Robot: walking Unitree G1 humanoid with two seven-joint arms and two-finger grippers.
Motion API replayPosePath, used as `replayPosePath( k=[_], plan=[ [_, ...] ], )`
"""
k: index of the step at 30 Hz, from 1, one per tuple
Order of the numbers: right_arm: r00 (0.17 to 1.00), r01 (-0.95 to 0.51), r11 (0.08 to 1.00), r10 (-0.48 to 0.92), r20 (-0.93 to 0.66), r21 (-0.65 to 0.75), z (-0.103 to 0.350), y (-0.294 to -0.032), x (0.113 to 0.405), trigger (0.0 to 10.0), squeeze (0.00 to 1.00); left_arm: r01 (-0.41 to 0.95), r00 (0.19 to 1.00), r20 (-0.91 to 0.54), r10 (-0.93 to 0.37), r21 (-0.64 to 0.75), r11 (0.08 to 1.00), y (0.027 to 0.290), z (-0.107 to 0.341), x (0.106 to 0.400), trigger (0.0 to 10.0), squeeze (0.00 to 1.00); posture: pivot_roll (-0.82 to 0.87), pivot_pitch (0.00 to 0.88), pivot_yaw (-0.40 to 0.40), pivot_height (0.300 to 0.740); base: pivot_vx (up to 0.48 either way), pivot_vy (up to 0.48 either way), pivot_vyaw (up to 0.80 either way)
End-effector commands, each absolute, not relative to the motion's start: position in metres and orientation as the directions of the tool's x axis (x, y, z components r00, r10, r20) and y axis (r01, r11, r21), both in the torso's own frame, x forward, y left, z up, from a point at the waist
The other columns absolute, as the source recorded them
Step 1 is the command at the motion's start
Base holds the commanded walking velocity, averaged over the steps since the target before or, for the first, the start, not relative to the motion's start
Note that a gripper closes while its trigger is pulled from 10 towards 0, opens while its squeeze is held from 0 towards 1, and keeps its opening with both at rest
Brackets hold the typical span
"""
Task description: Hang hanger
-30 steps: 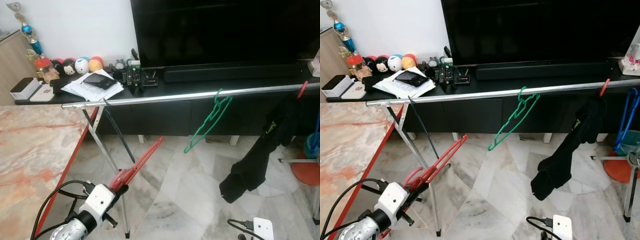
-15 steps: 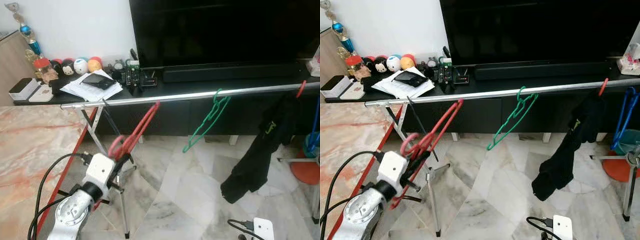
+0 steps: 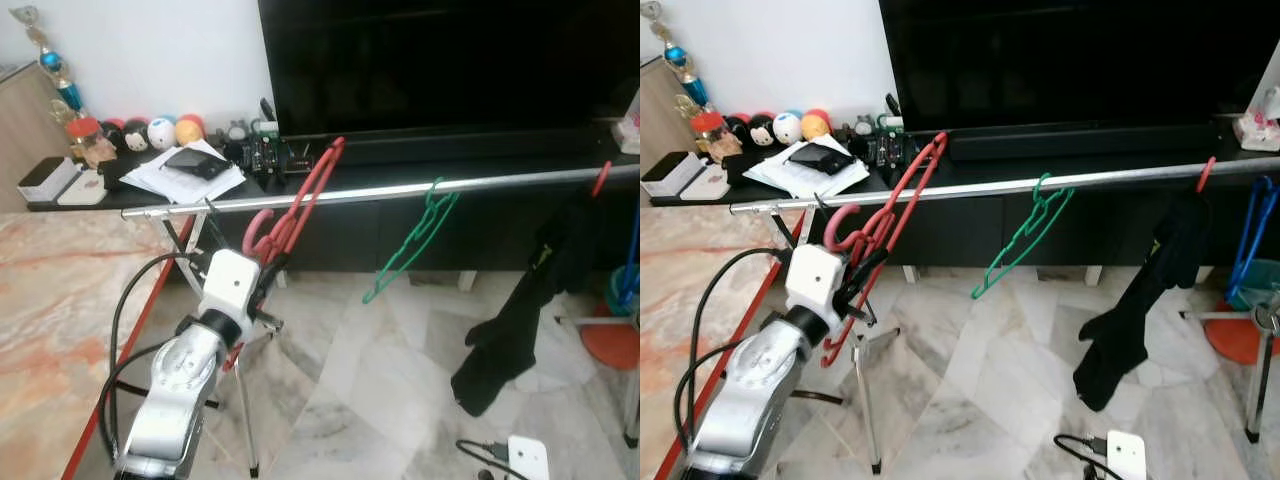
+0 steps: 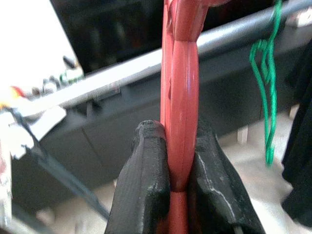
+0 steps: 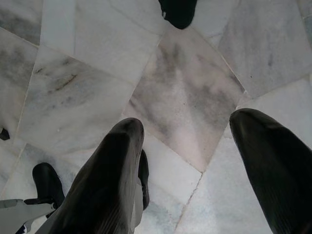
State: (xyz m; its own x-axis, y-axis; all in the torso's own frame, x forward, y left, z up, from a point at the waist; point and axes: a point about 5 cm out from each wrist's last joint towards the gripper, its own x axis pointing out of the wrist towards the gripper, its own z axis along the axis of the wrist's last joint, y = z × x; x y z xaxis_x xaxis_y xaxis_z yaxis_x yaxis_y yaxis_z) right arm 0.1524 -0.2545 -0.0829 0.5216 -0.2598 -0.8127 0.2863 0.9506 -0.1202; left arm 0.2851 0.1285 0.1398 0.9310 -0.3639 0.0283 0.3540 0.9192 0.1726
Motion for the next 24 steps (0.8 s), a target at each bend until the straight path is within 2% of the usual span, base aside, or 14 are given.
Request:
replayPosePath(
  k=[1, 6, 10, 17, 21, 24],
  plan=[
    [0.511, 0.303, 0.946, -0.261, -0.819, -0.112, -0.085, -0.252, 0.151, 10.0, 0.0, 0.368, 0.928, -0.029, -0.371, 0.215, 0.905, 0.128, 0.135, 0.287, 10.0, 0.0, -0.05, 0.0, 0.087, 0.74, 0.0, 0.0, 0.0],
    [0.51, 0.309, 0.944, -0.264, -0.819, -0.113, -0.085, -0.252, 0.15, 10.0, 0.0, 0.45, 0.891, -0.183, -0.416, 0.235, 0.862, 0.125, 0.117, 0.282, 10.0, 0.0, -0.04, 0.0, 0.088, 0.74, 0.0, 0.0, 0.0],
    [0.51, 0.305, 0.945, -0.263, -0.819, -0.114, -0.085, -0.253, 0.15, 10.0, 0.0, 0.432, 0.897, -0.192, -0.398, 0.194, 0.881, 0.126, 0.118, 0.286, 10.0, 0.0, -0.03, 0.0, 0.083, 0.74, 0.0, 0.0, 0.0],
    [0.51, 0.306, 0.945, -0.262, -0.819, -0.113, -0.085, -0.252, 0.15, 10.0, 0.0, 0.476, 0.859, -0.325, -0.395, 0.225, 0.85, 0.122, 0.107, 0.286, 10.0, 0.0, -0.05, 0.0, 0.091, 0.74, 0.0, 0.0, 0.0],
    [0.51, 0.307, 0.945, -0.264, -0.819, -0.113, -0.085, -0.252, 0.151, 10.0, 0.0, 0.587, 0.801, -0.319, -0.507, 0.252, 0.769, 0.121, 0.105, 0.27, 10.0, 0.0, -0.04, 0.0, 0.09, 0.74, 0.0, 0.0, 0.0],
    [0.512, 0.305, 0.945, -0.264, -0.818, -0.114, -0.084, -0.252, 0.151, 10.0, 0.0, 0.595, 0.796, -0.306, -0.522, 0.238, 0.768, 0.126, 0.106, 0.266, 10.0, 0.0, -0.04, 0.0, 0.085, 0.74, 0.0, 0.0, 0.0]
  ],
)
